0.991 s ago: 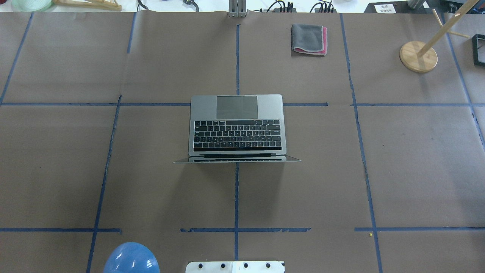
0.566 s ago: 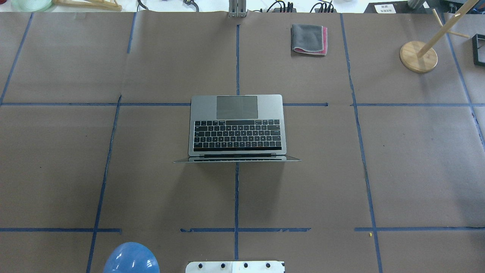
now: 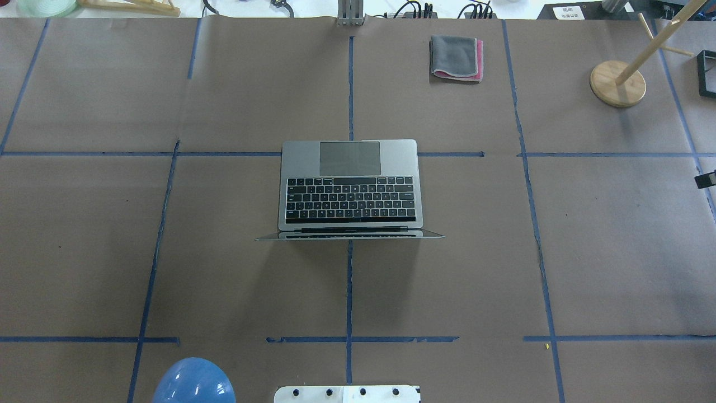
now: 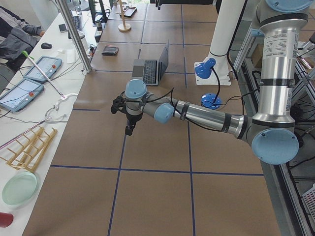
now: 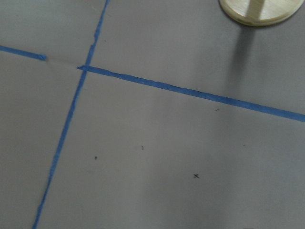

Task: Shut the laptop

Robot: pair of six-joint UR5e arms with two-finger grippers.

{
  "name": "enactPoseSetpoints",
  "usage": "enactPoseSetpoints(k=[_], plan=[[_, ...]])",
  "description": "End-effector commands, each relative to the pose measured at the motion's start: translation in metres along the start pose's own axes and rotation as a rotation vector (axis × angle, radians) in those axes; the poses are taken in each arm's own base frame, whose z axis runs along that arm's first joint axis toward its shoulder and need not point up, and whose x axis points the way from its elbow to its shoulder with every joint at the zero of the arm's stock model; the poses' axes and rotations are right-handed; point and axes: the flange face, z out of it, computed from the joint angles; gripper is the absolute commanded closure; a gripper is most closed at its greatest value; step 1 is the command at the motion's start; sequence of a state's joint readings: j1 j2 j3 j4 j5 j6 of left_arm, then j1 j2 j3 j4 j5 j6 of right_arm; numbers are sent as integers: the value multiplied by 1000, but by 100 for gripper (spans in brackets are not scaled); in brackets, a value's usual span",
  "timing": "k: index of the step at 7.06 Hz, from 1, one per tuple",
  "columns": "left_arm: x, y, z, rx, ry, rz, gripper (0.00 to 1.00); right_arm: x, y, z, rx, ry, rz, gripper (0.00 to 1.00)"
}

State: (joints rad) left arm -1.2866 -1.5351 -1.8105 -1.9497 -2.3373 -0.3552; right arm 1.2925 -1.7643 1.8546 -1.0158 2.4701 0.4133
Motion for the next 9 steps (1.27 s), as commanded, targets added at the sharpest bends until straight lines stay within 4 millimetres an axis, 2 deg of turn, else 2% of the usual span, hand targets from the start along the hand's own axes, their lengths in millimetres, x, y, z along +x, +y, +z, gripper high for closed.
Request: enactPoseSetpoints(k=[1,2,3,4,5,6,7,8,9], plan=[[48,20,28,44,106,-77,1,-59,16,31,36,-130,79,3],[71,25,38,50,151,-95,1,-77,21,40,44,-168,100,4],[93,30,47,63,187,-124,1,-102,28,60,74,-186,130,4],[117,34,56,91,201,-143,1,-133,35,79,104,-206,153,4],[154,40,61,116,215,-147,1,-175,44,86,111,-236,173,5],[191,51,67,123,232,-153,1,-216,60,100,113,-262,173,5],[226,63,71,133,251,-117,1,-240,77,121,129,-254,145,6],[250,73,74,130,270,-85,1,-264,100,144,139,-247,116,9],[272,85,81,124,284,-55,2,-290,122,157,161,-253,90,10]])
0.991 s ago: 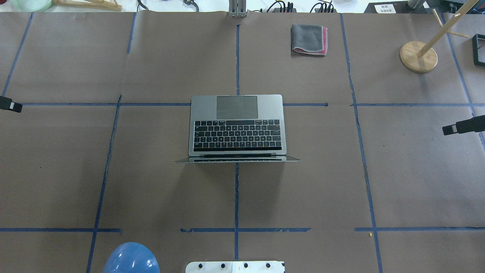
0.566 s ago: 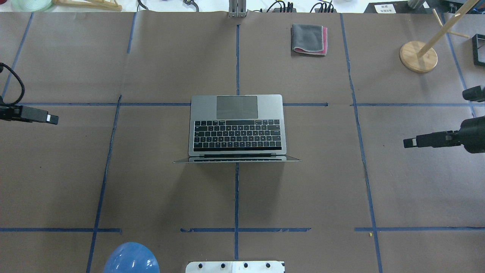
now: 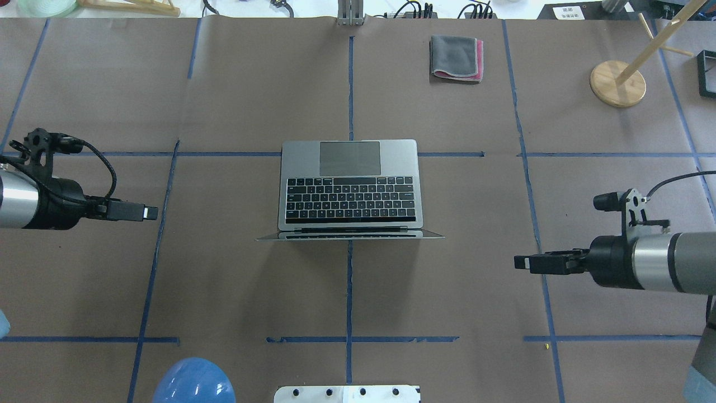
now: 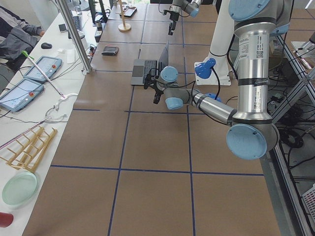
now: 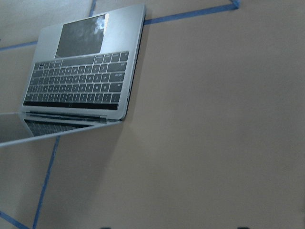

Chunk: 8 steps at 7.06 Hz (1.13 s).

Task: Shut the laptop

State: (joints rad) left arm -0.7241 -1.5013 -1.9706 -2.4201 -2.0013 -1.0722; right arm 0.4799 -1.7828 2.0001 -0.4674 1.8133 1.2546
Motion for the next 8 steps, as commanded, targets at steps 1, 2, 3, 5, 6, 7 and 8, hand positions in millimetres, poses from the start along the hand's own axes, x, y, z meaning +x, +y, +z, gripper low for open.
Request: enactPoseSetpoints(k=[1,2,3,5,6,7,8], plan=[[38,36,27,-15,20,59,5,-36,60,33,26,-12,-54,17],[50,53,40,-20,18,80,33,-49,73,38,33,-29,-63,33],[63,65,51,-16,23,85,69,-63,73,33,37,-58,-50,53],[115,77,70,27,79,12,93,-104,66,40,103,-136,15,77],[132,76,73,44,104,-39,95,-120,65,45,170,-148,25,83],[138,80,75,63,105,-51,95,-126,68,49,226,-140,30,86],[162,83,80,99,131,-91,97,-138,69,53,268,-152,42,93]])
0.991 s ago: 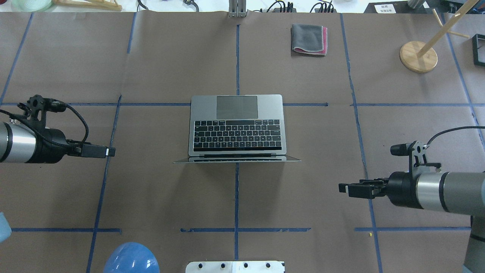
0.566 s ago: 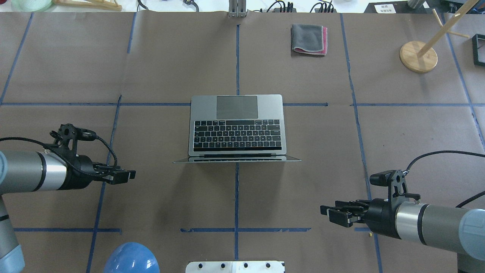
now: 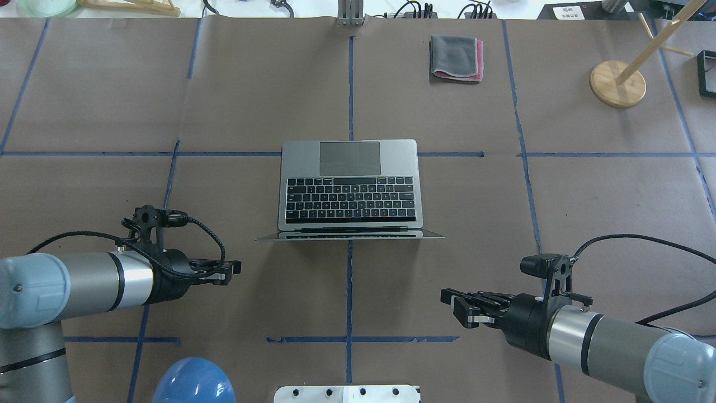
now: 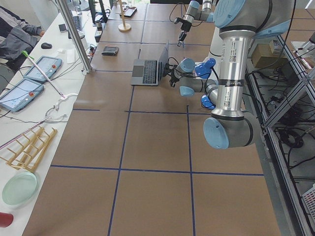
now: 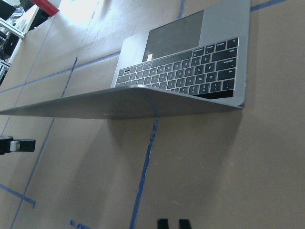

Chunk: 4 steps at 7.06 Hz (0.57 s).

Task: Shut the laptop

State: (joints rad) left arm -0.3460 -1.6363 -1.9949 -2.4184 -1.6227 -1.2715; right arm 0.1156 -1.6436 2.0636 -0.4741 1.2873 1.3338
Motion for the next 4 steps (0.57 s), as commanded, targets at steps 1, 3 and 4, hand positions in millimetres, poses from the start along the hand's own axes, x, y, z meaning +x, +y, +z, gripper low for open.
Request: enactPoseSetpoints(k=[1,3,4], plan=[[36,4,8,41,46,-45,100,-18,1,8,89,-13,16,97],[49,1,9,45,70,-49,100,-26,2,20,97,-26,22,97],[54,0,10,46,80,-48,100,-28,2,22,104,-26,22,98]])
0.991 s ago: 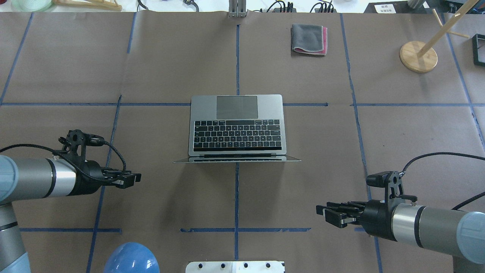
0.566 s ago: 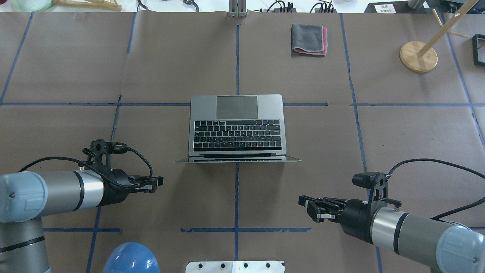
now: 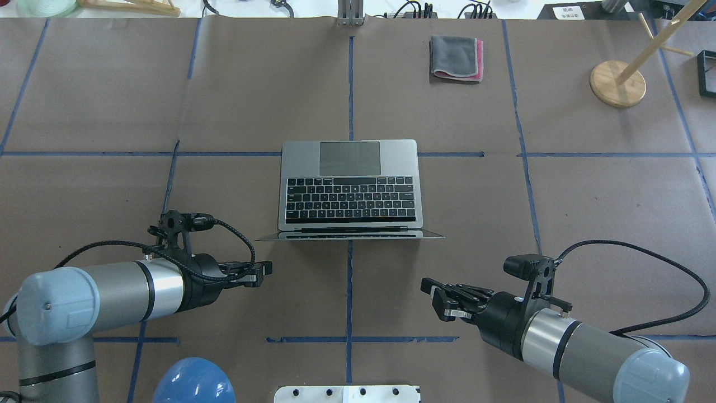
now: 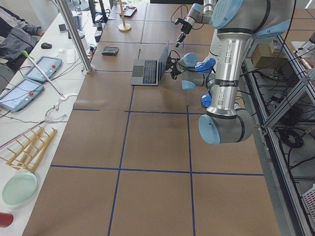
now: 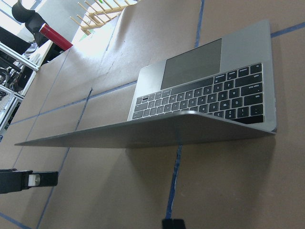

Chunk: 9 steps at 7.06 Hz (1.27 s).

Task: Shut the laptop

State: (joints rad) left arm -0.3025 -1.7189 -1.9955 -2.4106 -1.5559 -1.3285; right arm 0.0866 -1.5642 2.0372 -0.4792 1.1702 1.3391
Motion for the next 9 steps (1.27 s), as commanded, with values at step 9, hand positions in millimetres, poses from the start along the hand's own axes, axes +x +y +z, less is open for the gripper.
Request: enactPoseSetpoints(k=[9], plan=[[18,-9,0,13,35,-3,100,-20,-42,30,123,93,-5,99]])
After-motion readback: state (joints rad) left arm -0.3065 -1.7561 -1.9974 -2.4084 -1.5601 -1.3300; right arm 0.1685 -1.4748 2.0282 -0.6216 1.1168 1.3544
